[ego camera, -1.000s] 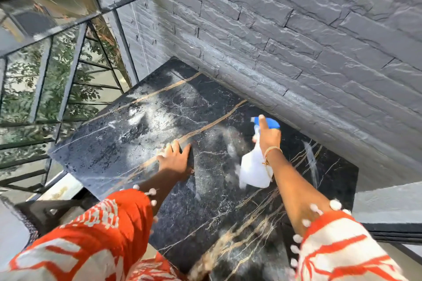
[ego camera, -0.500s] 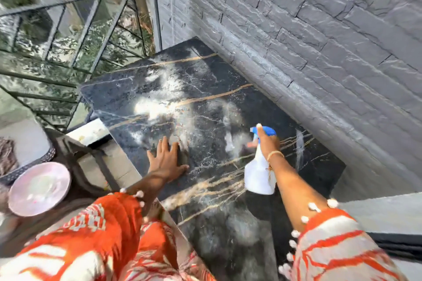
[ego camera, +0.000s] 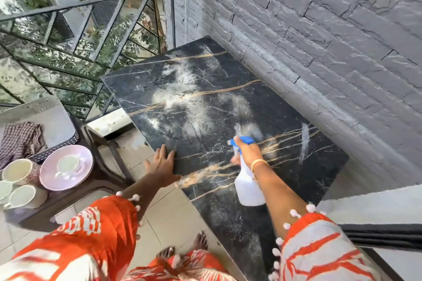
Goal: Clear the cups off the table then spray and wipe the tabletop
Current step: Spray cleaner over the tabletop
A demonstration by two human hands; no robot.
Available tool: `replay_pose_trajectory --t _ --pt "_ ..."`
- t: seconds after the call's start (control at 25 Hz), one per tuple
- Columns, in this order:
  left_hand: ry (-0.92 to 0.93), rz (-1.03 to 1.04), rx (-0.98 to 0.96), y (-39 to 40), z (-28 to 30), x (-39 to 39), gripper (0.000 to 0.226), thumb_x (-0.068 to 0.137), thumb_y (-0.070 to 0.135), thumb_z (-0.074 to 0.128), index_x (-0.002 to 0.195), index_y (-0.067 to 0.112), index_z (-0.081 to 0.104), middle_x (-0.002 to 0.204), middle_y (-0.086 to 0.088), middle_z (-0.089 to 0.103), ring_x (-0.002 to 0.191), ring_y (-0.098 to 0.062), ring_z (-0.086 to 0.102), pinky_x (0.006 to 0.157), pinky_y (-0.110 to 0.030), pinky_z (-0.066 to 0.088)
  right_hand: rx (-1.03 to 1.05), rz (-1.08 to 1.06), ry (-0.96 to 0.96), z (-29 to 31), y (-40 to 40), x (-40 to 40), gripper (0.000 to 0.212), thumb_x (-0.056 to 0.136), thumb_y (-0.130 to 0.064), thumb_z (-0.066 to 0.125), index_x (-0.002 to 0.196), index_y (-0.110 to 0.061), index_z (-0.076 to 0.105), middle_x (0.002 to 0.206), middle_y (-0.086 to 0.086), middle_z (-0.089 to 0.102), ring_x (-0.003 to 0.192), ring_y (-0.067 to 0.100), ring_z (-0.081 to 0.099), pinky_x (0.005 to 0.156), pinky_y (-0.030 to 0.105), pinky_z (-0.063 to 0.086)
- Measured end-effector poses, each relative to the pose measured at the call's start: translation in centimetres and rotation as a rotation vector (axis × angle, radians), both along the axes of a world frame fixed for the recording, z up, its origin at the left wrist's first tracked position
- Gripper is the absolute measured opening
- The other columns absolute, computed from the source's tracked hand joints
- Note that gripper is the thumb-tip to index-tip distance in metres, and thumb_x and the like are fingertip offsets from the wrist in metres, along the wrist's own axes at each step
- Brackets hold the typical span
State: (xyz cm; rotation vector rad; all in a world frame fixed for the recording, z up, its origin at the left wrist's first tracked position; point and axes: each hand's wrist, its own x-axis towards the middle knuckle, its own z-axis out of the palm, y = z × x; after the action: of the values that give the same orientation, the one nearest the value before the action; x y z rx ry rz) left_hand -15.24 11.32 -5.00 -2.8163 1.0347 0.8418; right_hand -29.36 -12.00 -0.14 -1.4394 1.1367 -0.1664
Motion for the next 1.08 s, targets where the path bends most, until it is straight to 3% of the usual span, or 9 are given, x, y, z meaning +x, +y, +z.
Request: replay_pose_trajectory --t 0.08,0.24,0.32,0.4,0.52,0.6,0.76,0.92,1.08 --pt "0.025 -0.053 0.01 0.7 0.3 -0.2 0.104 0.077 0.064 0.064 0.154 0.026 0.007 0.162 -0.008 -0.008 0.15 -0.028 0.001 0.11 -0.064 0.027 -0.013 0.149 0.076 -0.2 1.4 -0.2 0.027 0.092 -0.037 0.06 0.087 -0.012 0.071 0.042 -0.006 0.057 0.046 0.018 0.059 0.056 0.026 0.049" --pt "0.044 -0.185 0.047 2.8 1.0 -1.1 0.105 0.077 0.066 0.064 0.155 0.026 0.005 0.163 -0.005 -0.009 0.15 -0.026 0.001 0.111 -0.062 0.027 -0.197 -0.017 -0.082 0.9 5.3 -0.6 0.024 0.097 -0.016 0.054 0.088 0.001 0.07 0.042 -0.007 0.048 0.033 0.003 0.044 0.038 0.017 0.036" --pt "0.04 -0.223 0.051 3.5 1.2 -1.5 0.105 0.078 0.065 0.063 0.155 0.025 0.004 0.163 -0.005 -0.01 0.15 -0.025 0.0 0.112 -0.063 0.024 -0.151 -0.002 -0.087 1.7 6.8 -1.3 0.023 0.097 -0.017 0.054 0.081 -0.008 0.067 0.045 0.0 0.049 0.033 0.002 0.048 0.041 0.017 0.039" --pt "0.028 -0.244 0.055 3.9 1.1 -1.9 0.103 0.079 0.064 0.062 0.155 0.025 0.005 0.163 -0.005 -0.01 0.151 -0.025 -0.001 0.112 -0.064 0.021 -0.167 -0.016 -0.057 1.8 7.6 -1.9 0.029 0.097 -0.022 0.055 0.07 -0.014 0.063 0.038 -0.004 0.05 0.034 0.005 0.051 0.044 0.017 0.041" --pt "0.006 -0.278 0.053 4.3 1.1 -3.0 0.101 0.08 0.064 0.061 0.155 0.025 0.007 0.163 -0.009 -0.008 0.15 -0.028 0.0 0.112 -0.068 0.016 -0.219 -0.116 -0.057 1.8 7.4 -3.6 0.034 0.098 -0.02 0.052 0.068 -0.01 0.062 0.036 -0.007 0.051 0.031 0.004 0.046 0.039 0.018 0.04" --pt "-0.022 -0.297 0.041 4.2 1.1 -3.8 0.1 0.081 0.064 0.061 0.155 0.025 0.006 0.163 -0.011 -0.008 0.15 -0.029 0.0 0.112 -0.068 0.013 -0.154 -0.119 -0.038 2.2 7.4 -5.0 0.028 0.098 -0.019 0.053 0.077 -0.005 0.064 0.036 -0.006 0.053 0.032 0.006 0.051 0.046 0.022 0.044" --pt "-0.021 -0.303 0.031 3.3 1.3 -5.1 0.099 0.081 0.065 0.059 0.155 0.026 0.005 0.163 -0.011 -0.008 0.15 -0.031 0.0 0.113 -0.069 0.011 -0.274 -0.286 -0.081 1.7 6.7 -7.0 0.026 0.097 -0.019 0.054 0.094 0.0 0.071 0.048 -0.004 0.047 0.04 0.015 0.045 0.042 0.022 0.042" --pt "-0.026 -0.27 0.017 2.4 1.6 -6.3 0.098 0.082 0.065 0.058 0.155 0.024 0.007 0.163 -0.011 -0.007 0.15 -0.03 0.001 0.114 -0.065 0.012 -0.246 -0.246 -0.088 2.9 5.1 -7.3 0.023 0.096 -0.021 0.055 0.089 -0.006 0.071 0.055 -0.003 0.053 0.048 0.014 0.054 0.061 0.029 0.048" --pt "-0.019 -0.165 -0.041 0.8 1.9 -7.6 0.095 0.083 0.062 0.059 0.154 0.021 0.011 0.163 -0.011 -0.001 0.15 -0.029 0.004 0.116 -0.064 0.01 -0.225 -0.255 -0.092 2.6 2.7 -6.9 0.024 0.096 -0.032 0.053 0.087 -0.014 0.066 0.056 0.002 0.053 0.05 0.019 0.05 0.058 0.031 0.047"
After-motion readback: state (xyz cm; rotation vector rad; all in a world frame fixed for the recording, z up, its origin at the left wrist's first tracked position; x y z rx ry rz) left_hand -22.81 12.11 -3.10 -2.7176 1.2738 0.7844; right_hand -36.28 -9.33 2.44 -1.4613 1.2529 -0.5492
